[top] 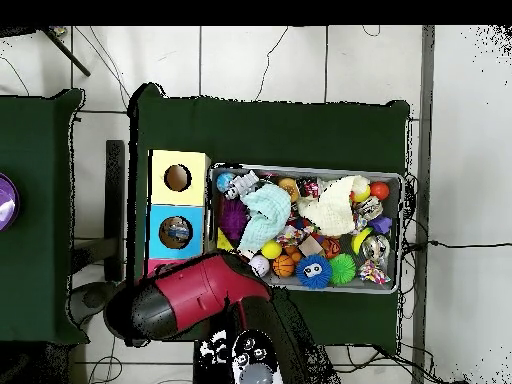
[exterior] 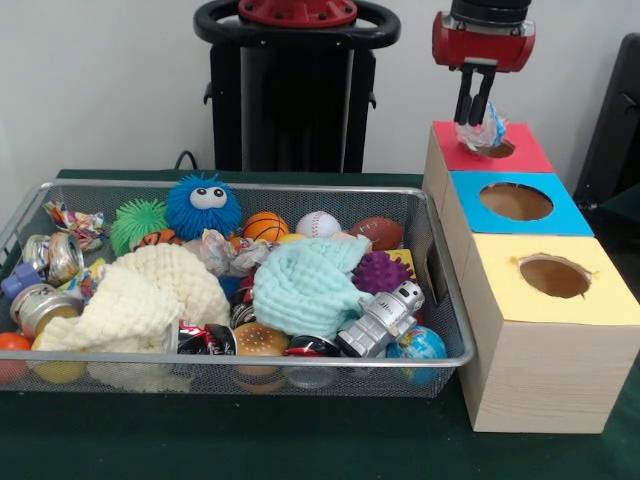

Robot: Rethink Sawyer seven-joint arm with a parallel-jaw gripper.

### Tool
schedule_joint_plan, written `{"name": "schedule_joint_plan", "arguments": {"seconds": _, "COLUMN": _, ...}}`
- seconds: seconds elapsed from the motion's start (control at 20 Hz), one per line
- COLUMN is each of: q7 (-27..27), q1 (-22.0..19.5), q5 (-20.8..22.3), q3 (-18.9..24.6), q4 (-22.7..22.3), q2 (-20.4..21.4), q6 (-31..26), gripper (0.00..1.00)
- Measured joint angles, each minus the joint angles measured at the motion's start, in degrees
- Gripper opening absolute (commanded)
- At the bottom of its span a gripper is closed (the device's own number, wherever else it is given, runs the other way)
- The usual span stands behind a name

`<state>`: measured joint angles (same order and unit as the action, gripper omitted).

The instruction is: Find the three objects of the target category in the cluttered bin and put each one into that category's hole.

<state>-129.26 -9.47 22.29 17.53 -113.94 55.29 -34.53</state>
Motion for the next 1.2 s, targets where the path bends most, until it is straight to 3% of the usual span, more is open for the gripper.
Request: {"name": "schedule_joint_plan", "arguments": {"seconds": 1.2, "q7": 0.0, "q1": 1.6, "q5": -1.0, "q3": 0.7, "q4": 7.6, "q2": -2.8, "q6": -8.1, "gripper": 0.0}}
